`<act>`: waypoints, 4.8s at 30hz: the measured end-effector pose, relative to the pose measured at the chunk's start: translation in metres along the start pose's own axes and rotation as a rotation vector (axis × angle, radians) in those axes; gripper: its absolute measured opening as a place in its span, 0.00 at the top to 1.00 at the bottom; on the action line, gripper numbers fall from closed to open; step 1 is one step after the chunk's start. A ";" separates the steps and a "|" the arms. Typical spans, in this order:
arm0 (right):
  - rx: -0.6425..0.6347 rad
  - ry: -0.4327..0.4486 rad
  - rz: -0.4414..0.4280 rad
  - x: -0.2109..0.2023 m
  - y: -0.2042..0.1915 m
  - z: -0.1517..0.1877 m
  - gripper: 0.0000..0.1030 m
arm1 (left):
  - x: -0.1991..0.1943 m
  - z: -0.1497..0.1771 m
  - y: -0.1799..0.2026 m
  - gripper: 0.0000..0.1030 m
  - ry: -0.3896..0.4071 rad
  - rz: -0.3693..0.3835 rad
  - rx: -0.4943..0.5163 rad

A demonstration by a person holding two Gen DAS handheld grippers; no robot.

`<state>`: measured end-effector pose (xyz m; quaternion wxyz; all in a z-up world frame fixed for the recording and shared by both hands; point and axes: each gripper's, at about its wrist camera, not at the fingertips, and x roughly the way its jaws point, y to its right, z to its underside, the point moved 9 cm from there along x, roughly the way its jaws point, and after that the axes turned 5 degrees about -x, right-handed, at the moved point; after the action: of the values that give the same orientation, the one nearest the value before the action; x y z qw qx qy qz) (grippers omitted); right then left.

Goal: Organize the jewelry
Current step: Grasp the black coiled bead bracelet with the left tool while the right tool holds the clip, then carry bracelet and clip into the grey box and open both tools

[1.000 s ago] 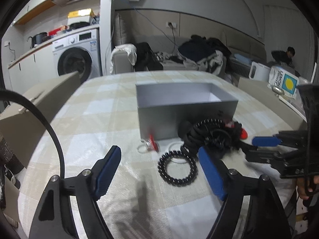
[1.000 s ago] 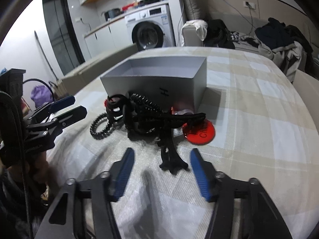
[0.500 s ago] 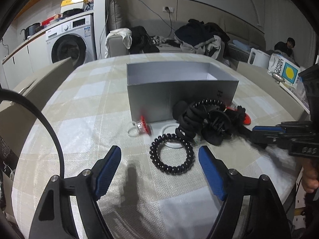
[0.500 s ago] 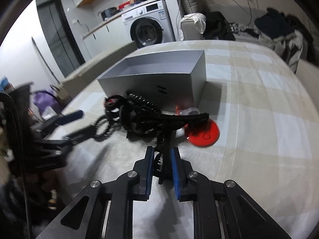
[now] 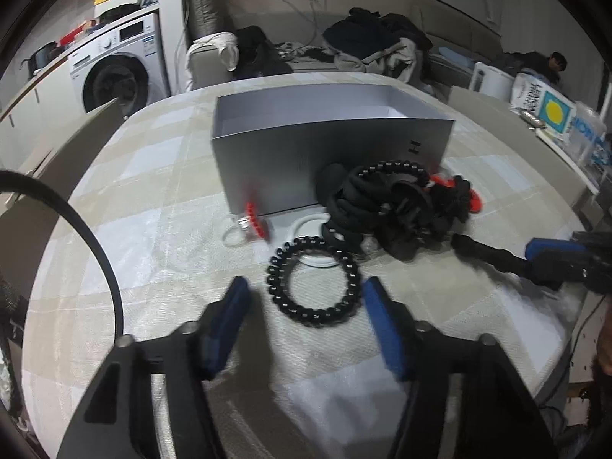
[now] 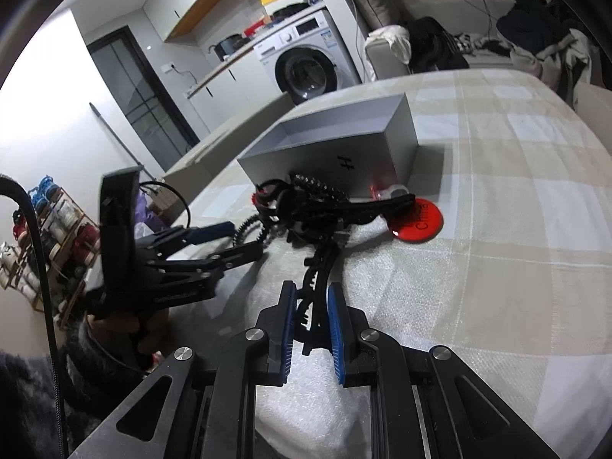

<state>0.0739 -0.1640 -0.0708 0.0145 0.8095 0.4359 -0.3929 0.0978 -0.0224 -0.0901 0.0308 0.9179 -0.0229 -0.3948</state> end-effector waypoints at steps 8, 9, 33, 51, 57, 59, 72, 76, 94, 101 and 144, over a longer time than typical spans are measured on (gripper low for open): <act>0.013 0.009 0.049 0.000 0.014 -0.001 0.86 | -0.017 0.016 -0.004 0.63 0.020 0.024 -0.009; 0.013 0.008 0.054 0.001 0.015 -0.001 0.86 | -0.019 0.018 -0.005 0.63 0.021 0.029 -0.015; -0.176 -0.075 0.217 0.031 0.007 0.005 0.84 | -0.022 0.022 -0.001 0.63 0.037 0.037 0.007; -0.095 -0.002 0.085 0.004 -0.002 0.007 0.84 | -0.028 0.028 -0.001 0.61 0.033 0.074 -0.035; -0.082 0.014 0.077 0.001 0.000 0.004 0.84 | -0.037 0.019 -0.005 0.57 0.077 0.096 -0.073; -0.076 0.015 0.073 0.001 0.001 0.003 0.84 | -0.037 0.018 -0.010 0.57 0.086 0.084 -0.094; -0.074 0.025 0.067 0.000 0.000 0.002 0.84 | -0.024 0.024 -0.018 0.95 0.061 0.031 -0.094; -0.080 0.034 0.067 -0.003 -0.001 0.002 0.84 | -0.025 0.024 -0.016 0.95 0.079 0.006 -0.077; -0.046 0.159 0.077 -0.021 -0.004 -0.047 0.84 | -0.067 -0.031 -0.028 0.97 0.288 0.020 -0.122; -0.025 0.206 0.060 -0.015 0.003 -0.091 0.84 | -0.054 -0.069 -0.028 0.97 0.330 0.027 -0.130; 0.043 0.210 -0.015 0.004 0.020 -0.111 0.84 | -0.066 -0.059 -0.018 0.96 0.308 0.020 -0.068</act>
<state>0.1582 -0.1328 -0.0033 -0.0516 0.8432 0.4326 -0.3151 0.0957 0.0023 -0.0031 0.0690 0.9658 -0.0139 -0.2496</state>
